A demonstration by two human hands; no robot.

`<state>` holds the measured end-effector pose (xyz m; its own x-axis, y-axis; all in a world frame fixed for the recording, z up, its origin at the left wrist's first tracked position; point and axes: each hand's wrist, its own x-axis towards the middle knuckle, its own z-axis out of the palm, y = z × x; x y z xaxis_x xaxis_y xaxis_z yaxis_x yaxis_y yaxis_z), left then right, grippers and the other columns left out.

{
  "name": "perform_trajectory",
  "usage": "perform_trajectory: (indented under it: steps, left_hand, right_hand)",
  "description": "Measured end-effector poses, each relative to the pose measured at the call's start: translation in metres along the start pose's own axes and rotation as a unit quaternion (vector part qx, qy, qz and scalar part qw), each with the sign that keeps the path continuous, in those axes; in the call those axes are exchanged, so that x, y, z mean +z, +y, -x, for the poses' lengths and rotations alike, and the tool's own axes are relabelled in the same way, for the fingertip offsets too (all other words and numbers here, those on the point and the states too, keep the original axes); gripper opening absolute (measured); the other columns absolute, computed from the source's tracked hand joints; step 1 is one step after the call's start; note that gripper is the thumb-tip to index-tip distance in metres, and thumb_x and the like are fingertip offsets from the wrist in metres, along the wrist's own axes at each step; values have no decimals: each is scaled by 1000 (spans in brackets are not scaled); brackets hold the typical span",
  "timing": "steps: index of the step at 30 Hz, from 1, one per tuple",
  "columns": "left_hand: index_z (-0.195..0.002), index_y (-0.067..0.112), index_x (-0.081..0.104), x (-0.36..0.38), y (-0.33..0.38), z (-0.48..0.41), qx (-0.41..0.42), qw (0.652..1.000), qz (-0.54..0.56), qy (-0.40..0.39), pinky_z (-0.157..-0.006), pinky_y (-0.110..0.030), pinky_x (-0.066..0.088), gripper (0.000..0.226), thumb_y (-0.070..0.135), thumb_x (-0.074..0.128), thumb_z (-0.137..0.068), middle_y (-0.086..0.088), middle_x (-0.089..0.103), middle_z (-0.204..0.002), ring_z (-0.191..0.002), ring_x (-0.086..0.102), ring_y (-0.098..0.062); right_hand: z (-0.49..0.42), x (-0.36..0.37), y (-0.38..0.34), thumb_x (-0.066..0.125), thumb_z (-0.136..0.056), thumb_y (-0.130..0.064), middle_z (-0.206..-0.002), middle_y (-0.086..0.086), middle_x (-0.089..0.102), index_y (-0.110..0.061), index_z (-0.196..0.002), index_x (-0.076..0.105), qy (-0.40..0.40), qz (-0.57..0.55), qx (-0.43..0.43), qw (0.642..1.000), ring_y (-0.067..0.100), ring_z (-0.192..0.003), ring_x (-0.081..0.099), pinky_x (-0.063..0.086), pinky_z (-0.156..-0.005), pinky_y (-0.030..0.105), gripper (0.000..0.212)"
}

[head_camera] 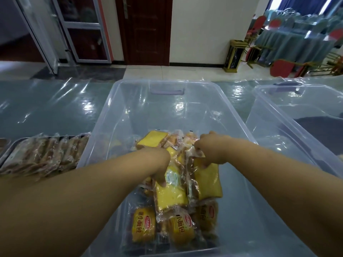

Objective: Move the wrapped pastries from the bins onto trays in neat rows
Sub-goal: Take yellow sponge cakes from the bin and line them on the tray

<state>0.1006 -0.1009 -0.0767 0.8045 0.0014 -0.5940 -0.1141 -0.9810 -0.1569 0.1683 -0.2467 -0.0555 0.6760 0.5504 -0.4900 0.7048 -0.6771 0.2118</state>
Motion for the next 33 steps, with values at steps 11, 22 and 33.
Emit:
perform_trajectory:
  steps: [11, 22, 33]
  left_hand:
    - [-115, 5, 56, -26, -27, -3, -5, 1000, 25, -1, -70, -29, 42, 55, 41, 73, -77, -5, 57, -93, -89, 57, -23]
    - [-107, 27, 46, -75, -62, -9, 38, 959, 270, 72, -55, -24, 54, 46, 15, 76, -74, 3, 50, -93, -79, 60, -19]
    - [-128, 16, 47, -37, -2, -81, 118, 974, 175, 80, -84, -36, 48, 50, 26, 66, -82, -9, 50, -127, -105, 53, -27]
  right_hand:
    - [-9, 2, -6, 75, -76, -38, -97, 3, 49, -11, -115, 54, 6, -71, 8, 997, 19, -85, 47, 39, -70, 29, 52]
    - [23, -15, 8, 80, -70, -31, -100, -2, 49, -29, -99, 42, 25, -154, -7, 988, 20, -86, 45, 36, -62, 27, 47]
    - [34, -11, 13, 79, -71, -29, -101, -2, 52, -30, -76, 36, -8, -173, -15, 985, 19, -86, 47, 35, -58, 24, 43]
